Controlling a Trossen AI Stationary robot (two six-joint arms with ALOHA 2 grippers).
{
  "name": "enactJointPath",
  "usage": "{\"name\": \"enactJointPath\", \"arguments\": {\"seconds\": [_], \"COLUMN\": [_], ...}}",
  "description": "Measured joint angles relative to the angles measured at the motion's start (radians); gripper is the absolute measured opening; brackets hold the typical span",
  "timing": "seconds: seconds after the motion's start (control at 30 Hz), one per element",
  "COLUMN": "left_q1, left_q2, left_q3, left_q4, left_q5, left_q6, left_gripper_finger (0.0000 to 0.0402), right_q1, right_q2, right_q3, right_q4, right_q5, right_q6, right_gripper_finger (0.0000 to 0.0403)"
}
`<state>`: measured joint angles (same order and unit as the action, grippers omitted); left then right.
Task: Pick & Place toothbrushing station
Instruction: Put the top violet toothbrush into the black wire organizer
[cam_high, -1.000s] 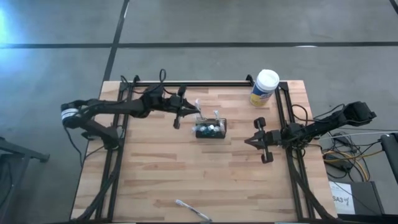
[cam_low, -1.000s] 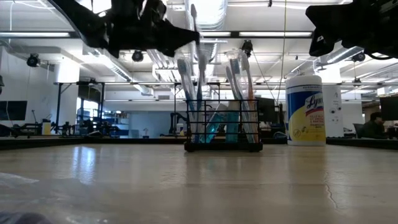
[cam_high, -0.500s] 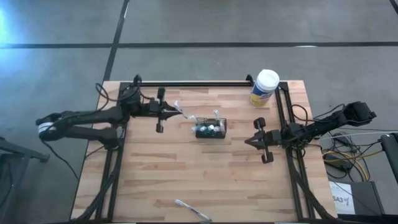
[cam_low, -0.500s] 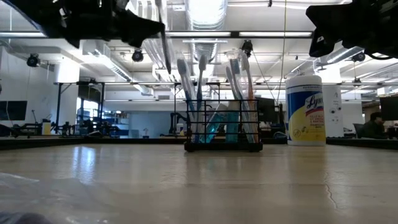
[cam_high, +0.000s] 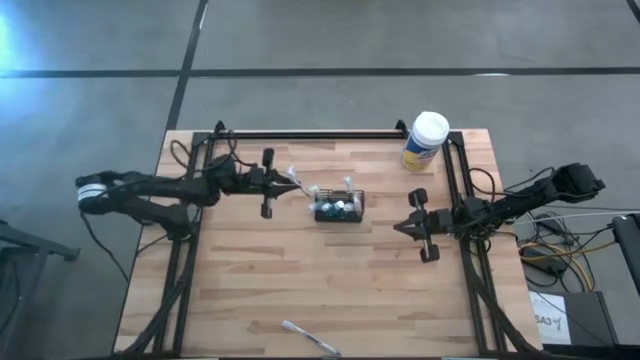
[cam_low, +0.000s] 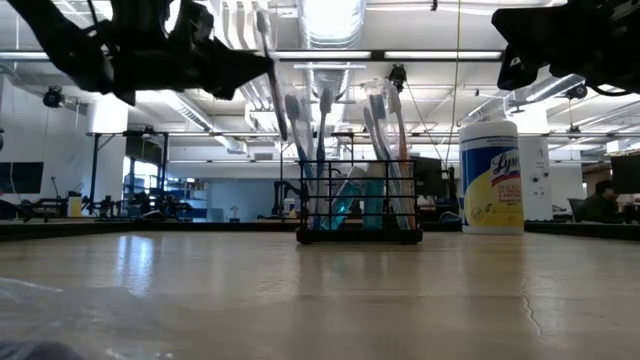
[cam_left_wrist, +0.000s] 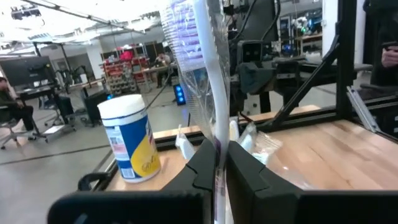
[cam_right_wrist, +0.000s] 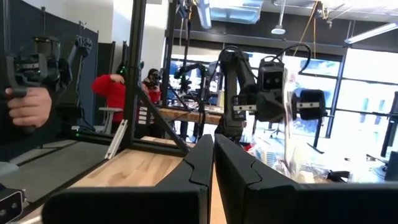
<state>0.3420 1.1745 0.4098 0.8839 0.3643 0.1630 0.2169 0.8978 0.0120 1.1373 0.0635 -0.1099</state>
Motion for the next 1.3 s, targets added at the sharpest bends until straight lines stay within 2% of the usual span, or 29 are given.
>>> {"name": "enactJointPath", "arguments": {"seconds": [0.23, 0.4, 1.3], "left_q1": [-0.002, -0.003, -0.012], "left_q2": [0.190, 0.285, 0.550], "left_q3": [0.075, 0.120, 0.128], "left_q4": [0.087, 0.086, 0.176], "left_q5": [0.001, 0.001, -0.025], "left_q6": [-0.001, 0.020, 0.116], "left_gripper_finger": [0.0018, 0.0018, 0.0018], "right_q1": [0.000, 0.000, 0.001], "right_q2": [0.000, 0.000, 0.000], "right_q3": [0.000, 0.000, 0.000], "right_q4": [0.005, 0.004, -0.002], "right_q5": [0.000, 0.000, 0.000], "right_q6": [-0.006, -0.003, 0.006], "right_gripper_finger": [0.0012, 0.0012, 0.0012]}}
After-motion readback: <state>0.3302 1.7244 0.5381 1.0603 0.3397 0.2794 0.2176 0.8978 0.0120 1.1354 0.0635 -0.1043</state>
